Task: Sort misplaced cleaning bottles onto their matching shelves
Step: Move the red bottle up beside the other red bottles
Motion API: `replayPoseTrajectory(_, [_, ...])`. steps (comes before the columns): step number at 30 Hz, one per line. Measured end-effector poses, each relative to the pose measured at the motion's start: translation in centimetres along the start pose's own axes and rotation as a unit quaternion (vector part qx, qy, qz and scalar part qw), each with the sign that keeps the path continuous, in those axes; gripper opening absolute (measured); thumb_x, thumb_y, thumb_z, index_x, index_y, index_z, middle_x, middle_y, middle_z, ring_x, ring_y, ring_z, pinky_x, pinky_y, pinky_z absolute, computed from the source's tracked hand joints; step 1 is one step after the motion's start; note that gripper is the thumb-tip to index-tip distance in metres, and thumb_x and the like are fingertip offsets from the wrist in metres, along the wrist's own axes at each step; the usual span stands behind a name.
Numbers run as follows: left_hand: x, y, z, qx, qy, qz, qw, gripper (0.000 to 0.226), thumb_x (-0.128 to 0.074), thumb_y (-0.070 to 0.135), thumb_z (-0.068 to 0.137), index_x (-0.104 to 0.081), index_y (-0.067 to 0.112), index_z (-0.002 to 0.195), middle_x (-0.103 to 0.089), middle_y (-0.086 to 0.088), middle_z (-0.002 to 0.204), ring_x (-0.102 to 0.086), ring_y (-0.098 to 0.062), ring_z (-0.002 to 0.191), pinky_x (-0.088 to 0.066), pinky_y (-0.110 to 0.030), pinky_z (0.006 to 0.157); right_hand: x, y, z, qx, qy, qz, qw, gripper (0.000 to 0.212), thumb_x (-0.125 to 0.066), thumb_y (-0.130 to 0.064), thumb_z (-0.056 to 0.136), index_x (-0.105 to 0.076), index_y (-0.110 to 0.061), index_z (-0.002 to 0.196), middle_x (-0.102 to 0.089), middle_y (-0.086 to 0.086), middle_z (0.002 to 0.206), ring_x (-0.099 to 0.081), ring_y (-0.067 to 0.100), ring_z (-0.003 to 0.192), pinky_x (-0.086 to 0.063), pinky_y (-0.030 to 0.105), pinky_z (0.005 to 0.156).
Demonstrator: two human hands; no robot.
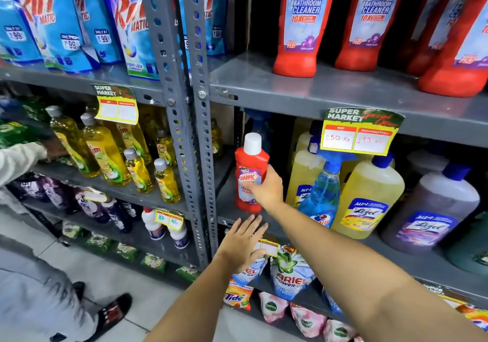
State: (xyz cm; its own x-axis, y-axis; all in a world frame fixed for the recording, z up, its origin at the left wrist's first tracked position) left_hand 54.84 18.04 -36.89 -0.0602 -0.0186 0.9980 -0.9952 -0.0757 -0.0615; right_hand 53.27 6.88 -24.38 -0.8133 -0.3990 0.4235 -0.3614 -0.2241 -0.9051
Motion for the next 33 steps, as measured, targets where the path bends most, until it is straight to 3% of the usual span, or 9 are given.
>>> replayPoseTrajectory(5, [0.2, 0.1, 0.1, -0.004, -0.018, -0.04, 0.999, 0.078, 0.001, 0.067, 0.09, -0.003, 0.023, 0.154, 0.001, 0.0, 0.162, 0.007, -0.017, 0.147, 0.006, -0.04, 0.117, 2.4, -3.0, -3.4, 0.077, 0.021, -0.028, 0.996, 0.054, -0.081, -0.024, 0.074, -0.055, -0.017, 0.12, -0.069, 0.005, 0.113, -0.065, 0.024, 0.106, -0.054, 0.041, 0.092])
replayPoseTrajectory(10, [3.2, -0.4, -0.2, -0.011, -0.016, -0.123, 0.992, 0.077, -0.003, 0.069, 0.089, -0.003, 0.028, 0.155, 0.006, 0.009, 0.16, 0.014, -0.003, 0.142, -0.001, -0.046, 0.116, 8.2, -11.7, -8.4, 0.215, 0.048, 0.04, 0.975, 0.046, -0.084, -0.025, 0.068, -0.06, -0.03, 0.106, -0.065, -0.02, 0.089, -0.066, 0.007, 0.088, -0.056, 0.031, 0.082])
replayPoseTrajectory(15, [16.2, -1.9, -1.5, -0.009, 0.16, -0.179, 0.971, 0.067, -0.015, 0.064, 0.096, -0.009, 0.03, 0.153, 0.005, 0.017, 0.157, 0.007, 0.002, 0.143, -0.007, -0.042, 0.118, 17.3, -22.3, -11.4, 0.352, 0.134, 0.149, 0.914, 0.038, -0.086, -0.019, 0.067, -0.062, -0.025, 0.095, -0.072, -0.012, 0.087, -0.069, 0.0, 0.081, -0.057, 0.026, 0.076])
replayPoseTrajectory(18, [26.9, -1.2, -3.5, -0.076, 0.315, -0.167, 0.931, 0.055, -0.037, 0.045, 0.102, -0.03, 0.021, 0.151, -0.017, 0.008, 0.159, -0.013, -0.004, 0.144, -0.011, -0.033, 0.117, 23.6, -27.6, -11.7, 0.423, 0.196, 0.184, 0.865, 0.037, -0.084, -0.02, 0.069, -0.061, -0.022, 0.097, -0.072, -0.004, 0.091, -0.07, 0.008, 0.085, -0.057, 0.03, 0.079])
replayPoseTrajectory(21, [35.4, -0.5, -5.5, -0.123, 0.458, -0.151, 0.867, 0.041, -0.048, 0.026, 0.098, -0.055, 0.008, 0.134, -0.044, -0.003, 0.148, -0.035, -0.014, 0.138, -0.026, -0.034, 0.113, 28.6, -30.9, -10.8, 0.462, 0.265, 0.158, 0.832, 0.039, -0.082, -0.027, 0.069, -0.061, -0.018, 0.101, -0.072, 0.003, 0.097, -0.071, 0.016, 0.093, -0.056, 0.035, 0.085])
replayPoseTrajectory(23, [38.9, -0.2, -5.1, -0.124, 0.501, -0.141, 0.845, 0.037, -0.049, 0.024, 0.097, -0.059, 0.006, 0.129, -0.049, -0.005, 0.143, -0.039, -0.017, 0.137, -0.028, -0.034, 0.111, 30.9, -31.8, -9.3, 0.451, 0.292, 0.129, 0.834, 0.04, -0.081, -0.028, 0.069, -0.063, -0.012, 0.101, -0.072, 0.002, 0.097, -0.07, 0.011, 0.092, -0.056, 0.031, 0.084])
replayPoseTrajectory(25, [40.4, 0.0, -2.7, -0.104, 0.48, -0.113, 0.864, 0.041, -0.047, 0.033, 0.098, -0.059, 0.009, 0.129, -0.051, -0.005, 0.142, -0.038, -0.018, 0.137, -0.027, -0.033, 0.111, 32.1, -31.8, -7.1, 0.421, 0.293, 0.1, 0.853, 0.041, -0.081, -0.03, 0.067, -0.065, -0.011, 0.1, -0.073, -0.001, 0.096, -0.07, 0.009, 0.089, -0.057, 0.032, 0.082])
replayPoseTrajectory(28, [39.3, 0.0, 1.7, -0.051, 0.38, -0.077, 0.92, 0.056, -0.036, 0.054, 0.095, -0.064, 0.015, 0.124, -0.059, -0.006, 0.133, -0.048, -0.025, 0.129, -0.036, -0.04, 0.102, 32.3, -30.3, -3.6, 0.361, 0.274, 0.068, 0.889, 0.039, -0.08, -0.03, 0.066, -0.065, -0.016, 0.1, -0.071, -0.002, 0.095, -0.069, 0.01, 0.087, -0.057, 0.038, 0.083])
replayPoseTrajectory(33, [38.1, -0.6, 2.7, -0.021, 0.396, -0.076, 0.915, 0.053, -0.037, 0.059, 0.093, -0.066, 0.026, 0.122, -0.064, 0.0, 0.127, -0.057, -0.018, 0.12, -0.041, -0.04, 0.094, 31.1, -26.6, 0.4, 0.283, 0.229, 0.049, 0.93, 0.042, -0.082, -0.025, 0.071, -0.065, -0.013, 0.107, -0.073, 0.005, 0.104, -0.07, 0.017, 0.092, -0.056, 0.042, 0.089])
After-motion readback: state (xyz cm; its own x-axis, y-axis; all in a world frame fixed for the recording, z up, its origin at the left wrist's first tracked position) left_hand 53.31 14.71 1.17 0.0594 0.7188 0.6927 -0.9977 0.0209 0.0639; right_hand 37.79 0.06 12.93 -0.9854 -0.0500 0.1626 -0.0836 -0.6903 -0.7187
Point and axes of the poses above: each hand's wrist, its own z-axis towards the middle knuckle, its own x-axis out of the back of the hand, y = z × x, the point moved 8 cm from there along z, towards the middle knuckle
